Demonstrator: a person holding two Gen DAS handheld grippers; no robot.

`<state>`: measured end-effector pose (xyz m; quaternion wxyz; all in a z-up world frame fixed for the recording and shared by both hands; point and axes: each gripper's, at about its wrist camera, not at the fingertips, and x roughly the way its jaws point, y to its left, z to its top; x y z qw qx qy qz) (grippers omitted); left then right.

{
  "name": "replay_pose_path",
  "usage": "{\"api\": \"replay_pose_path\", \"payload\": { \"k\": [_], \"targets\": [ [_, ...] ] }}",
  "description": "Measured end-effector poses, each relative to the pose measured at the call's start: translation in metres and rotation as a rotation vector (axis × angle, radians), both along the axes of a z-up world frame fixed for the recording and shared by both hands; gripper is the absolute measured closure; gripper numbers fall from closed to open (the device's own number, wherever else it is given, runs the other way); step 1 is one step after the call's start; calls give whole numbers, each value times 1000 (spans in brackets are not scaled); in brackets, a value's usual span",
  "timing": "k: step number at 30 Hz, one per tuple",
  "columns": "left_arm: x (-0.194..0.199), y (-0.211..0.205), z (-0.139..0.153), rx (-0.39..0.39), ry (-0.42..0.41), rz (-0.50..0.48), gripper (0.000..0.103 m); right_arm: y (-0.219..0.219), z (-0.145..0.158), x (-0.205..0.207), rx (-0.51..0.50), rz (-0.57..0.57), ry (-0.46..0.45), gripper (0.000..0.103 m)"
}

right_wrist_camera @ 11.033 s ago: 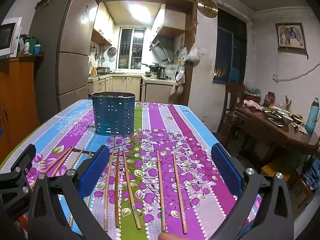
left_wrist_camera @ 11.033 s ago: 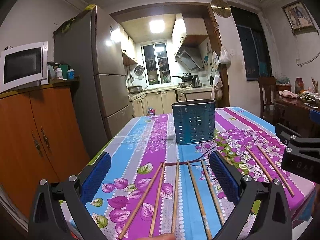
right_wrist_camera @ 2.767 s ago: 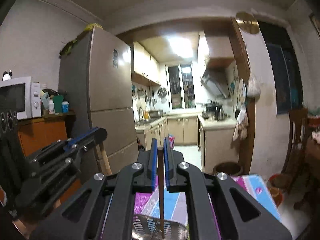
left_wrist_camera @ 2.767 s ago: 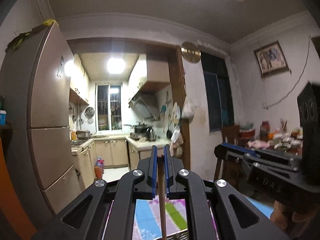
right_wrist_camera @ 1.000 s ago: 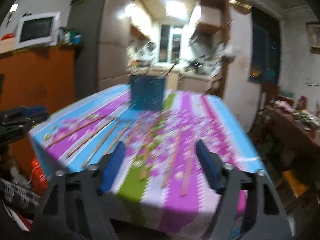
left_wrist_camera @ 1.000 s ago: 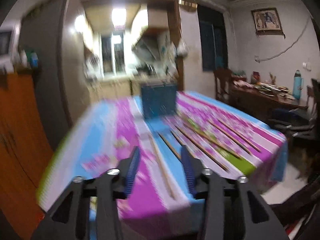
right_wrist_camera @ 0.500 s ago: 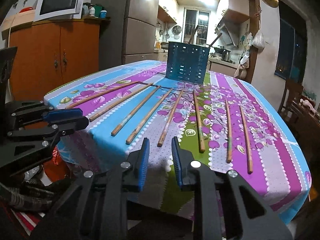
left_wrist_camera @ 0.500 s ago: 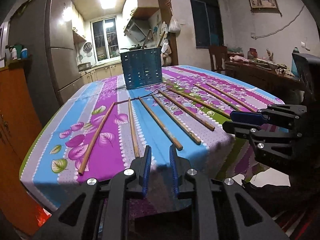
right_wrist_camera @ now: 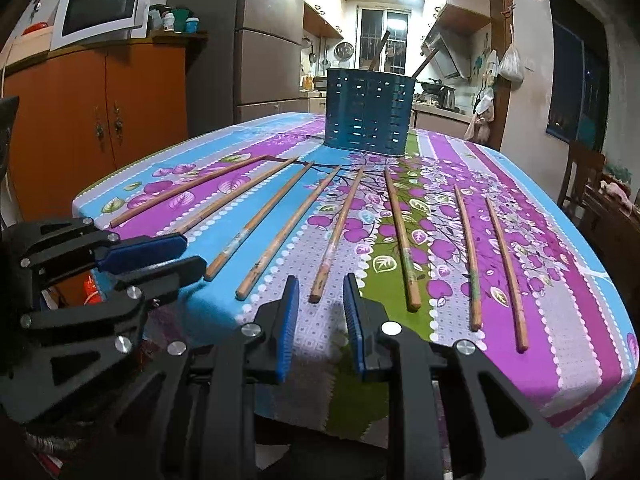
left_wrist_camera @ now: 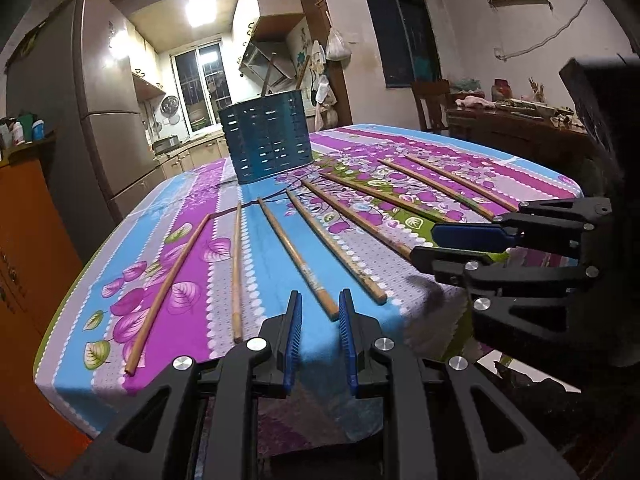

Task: Organize utensils
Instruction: 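Lower the left tool onto another chopstick and close while the right tool grasps one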

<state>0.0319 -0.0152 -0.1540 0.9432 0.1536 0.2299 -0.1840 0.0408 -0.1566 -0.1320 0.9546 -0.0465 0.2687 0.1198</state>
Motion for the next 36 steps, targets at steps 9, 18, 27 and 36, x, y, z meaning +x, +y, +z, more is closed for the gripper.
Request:
{"api": "replay_pose_path", "payload": {
  "k": [9,18,27,36],
  "targets": [
    [10,-9,-6,25,5,38,82,2,-4,7,17,18,8,82],
    [14,-6,-8,6,0,47,82,0,-6,14,58,37,27,90],
    [14,-3,-9,7,-16,62,82,-4,-5,15,84,37,35,94],
    [16,2,-9,-21,-9,52,93,-5,-6,16,96,35,33,95]
  ]
}}
